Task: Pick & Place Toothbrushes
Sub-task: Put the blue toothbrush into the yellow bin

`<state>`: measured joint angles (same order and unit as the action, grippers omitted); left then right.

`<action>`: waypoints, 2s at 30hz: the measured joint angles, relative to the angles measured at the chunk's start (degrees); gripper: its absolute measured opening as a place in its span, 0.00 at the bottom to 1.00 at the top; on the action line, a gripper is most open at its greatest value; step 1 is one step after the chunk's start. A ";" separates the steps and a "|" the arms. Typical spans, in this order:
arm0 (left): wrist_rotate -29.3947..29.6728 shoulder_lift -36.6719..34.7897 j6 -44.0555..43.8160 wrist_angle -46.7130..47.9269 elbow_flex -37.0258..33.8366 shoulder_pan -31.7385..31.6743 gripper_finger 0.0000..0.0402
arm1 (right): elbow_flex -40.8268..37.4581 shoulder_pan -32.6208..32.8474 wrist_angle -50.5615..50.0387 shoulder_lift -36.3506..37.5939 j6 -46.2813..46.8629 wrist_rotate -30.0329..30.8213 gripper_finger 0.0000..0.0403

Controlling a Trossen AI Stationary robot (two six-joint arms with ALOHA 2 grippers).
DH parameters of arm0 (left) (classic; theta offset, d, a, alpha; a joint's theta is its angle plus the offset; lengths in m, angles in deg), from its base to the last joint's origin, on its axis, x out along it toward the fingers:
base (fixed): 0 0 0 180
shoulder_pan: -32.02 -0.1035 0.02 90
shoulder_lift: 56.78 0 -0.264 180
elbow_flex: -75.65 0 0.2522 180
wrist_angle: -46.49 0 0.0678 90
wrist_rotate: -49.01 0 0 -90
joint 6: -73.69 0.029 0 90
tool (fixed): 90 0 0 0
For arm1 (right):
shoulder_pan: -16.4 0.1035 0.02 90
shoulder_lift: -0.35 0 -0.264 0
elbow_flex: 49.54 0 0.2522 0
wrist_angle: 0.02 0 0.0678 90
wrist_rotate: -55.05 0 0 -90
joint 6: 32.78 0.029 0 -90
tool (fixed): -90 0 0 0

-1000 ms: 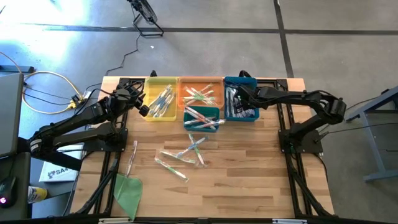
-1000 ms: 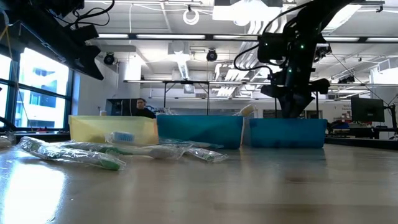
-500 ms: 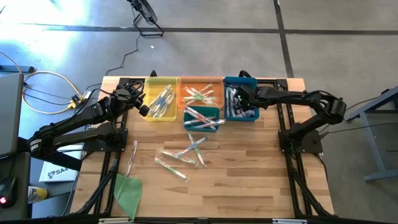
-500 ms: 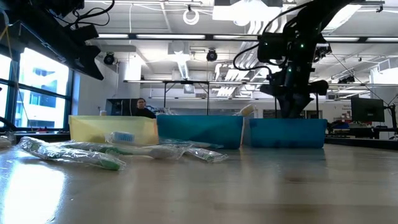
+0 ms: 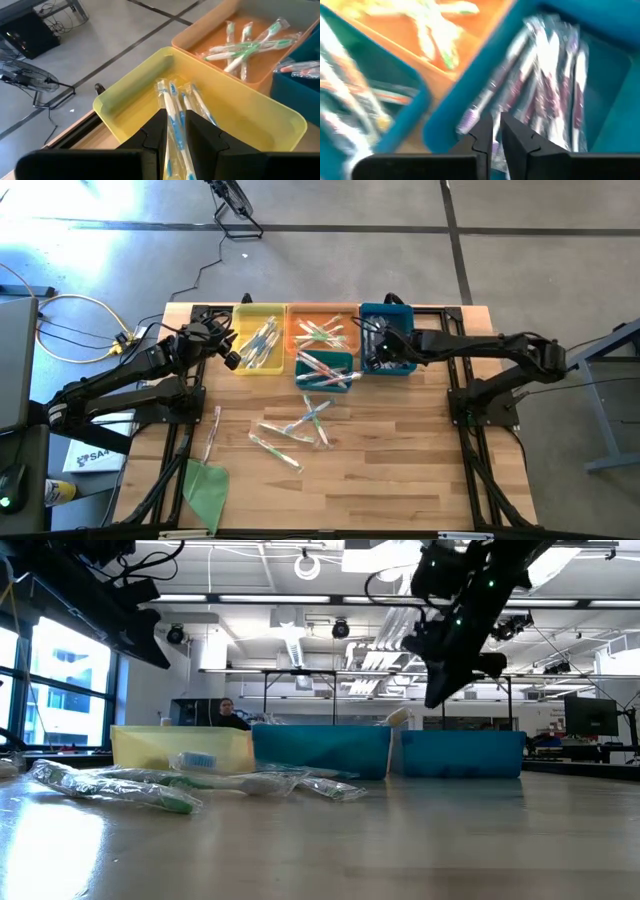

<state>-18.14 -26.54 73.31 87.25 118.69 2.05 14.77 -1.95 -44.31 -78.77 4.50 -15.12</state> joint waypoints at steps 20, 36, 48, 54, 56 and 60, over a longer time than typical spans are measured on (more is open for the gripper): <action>-7.84 0.00 -0.61 -0.37 0.00 4.00 0.16 | 0.04 16.47 16.94 8.08 -8.62 1.72 0.01; 5.05 2.85 -8.95 -2.00 0.02 32.29 0.16 | 0.02 27.02 17.86 7.94 -4.15 8.96 0.01; 11.71 20.75 -11.70 -18.75 0.07 49.85 0.16 | 0.02 28.11 19.28 6.83 -4.50 9.30 0.01; 11.65 30.16 -22.95 -22.86 0.07 54.12 0.16 | 0.02 28.24 18.82 5.89 -4.53 9.84 0.01; 11.32 32.46 -27.06 -23.48 0.07 54.99 0.16 | 0.00 28.53 18.87 5.36 -4.55 9.88 0.01; 11.20 35.70 -32.81 -27.16 0.07 56.53 0.16 | 0.00 29.30 18.59 4.69 -4.57 9.82 0.01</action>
<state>-6.94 9.16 40.50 60.09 118.76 58.58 14.77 27.35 -25.72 -74.08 -0.07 -5.30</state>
